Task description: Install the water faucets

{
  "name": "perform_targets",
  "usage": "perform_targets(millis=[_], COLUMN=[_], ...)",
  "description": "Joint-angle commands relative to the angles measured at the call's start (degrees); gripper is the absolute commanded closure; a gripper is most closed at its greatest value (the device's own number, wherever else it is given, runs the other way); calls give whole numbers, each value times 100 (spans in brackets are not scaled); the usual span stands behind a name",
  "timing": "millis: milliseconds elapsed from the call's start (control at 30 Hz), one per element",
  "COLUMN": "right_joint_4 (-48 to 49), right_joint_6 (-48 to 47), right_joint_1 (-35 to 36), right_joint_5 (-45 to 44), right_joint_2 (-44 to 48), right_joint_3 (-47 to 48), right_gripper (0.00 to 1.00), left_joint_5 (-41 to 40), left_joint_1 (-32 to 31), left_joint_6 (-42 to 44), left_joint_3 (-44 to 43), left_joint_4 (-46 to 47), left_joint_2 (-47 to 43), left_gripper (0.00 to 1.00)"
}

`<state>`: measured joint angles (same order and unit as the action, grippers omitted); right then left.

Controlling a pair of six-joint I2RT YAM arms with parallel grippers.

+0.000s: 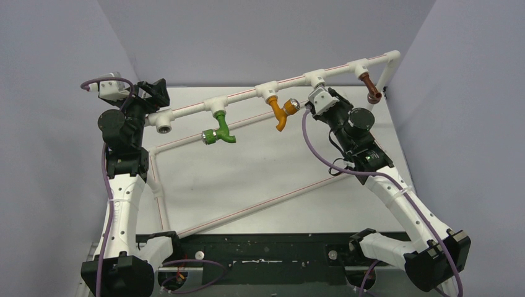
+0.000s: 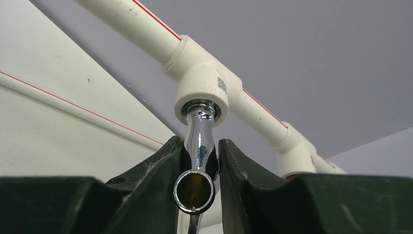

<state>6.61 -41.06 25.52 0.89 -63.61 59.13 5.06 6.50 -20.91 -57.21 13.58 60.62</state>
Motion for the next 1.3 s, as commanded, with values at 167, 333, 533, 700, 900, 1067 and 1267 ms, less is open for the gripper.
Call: perform_targets(millis=[167, 333, 533, 700, 900, 1067, 1267], right_joint_4=[446, 545, 1131, 1324, 1348, 1221, 1178], right_joint_6=[4252, 6555, 8918, 10320, 11923, 13109, 14203], right_joint_1=[-72, -85, -82, -85, -84, -89, -90], right_joint_5=[-70, -349, -475, -847, -948, -964, -1154], right_joint_2=[112, 261, 446, 594, 625, 659, 782], right_joint_3=[443, 390, 47, -68, -28, 10, -50], right_gripper=[100, 100, 100, 100, 100, 100, 100], left_joint_5=[249, 246, 241, 258, 267, 267, 265], left_joint_1=[69, 70, 70, 70, 70, 70, 70], left_joint_6=[-54, -50, -53, -53, -52, -53, -53], left_joint_3=[540, 536, 541, 542, 545, 545, 546], left_joint_4=[-1532, -1532, -1534, -1525, -1519, -1513, -1512], left_joint_2=[521, 512, 495, 486, 481, 468, 478], left_gripper=[10, 10, 10, 10, 10, 10, 10])
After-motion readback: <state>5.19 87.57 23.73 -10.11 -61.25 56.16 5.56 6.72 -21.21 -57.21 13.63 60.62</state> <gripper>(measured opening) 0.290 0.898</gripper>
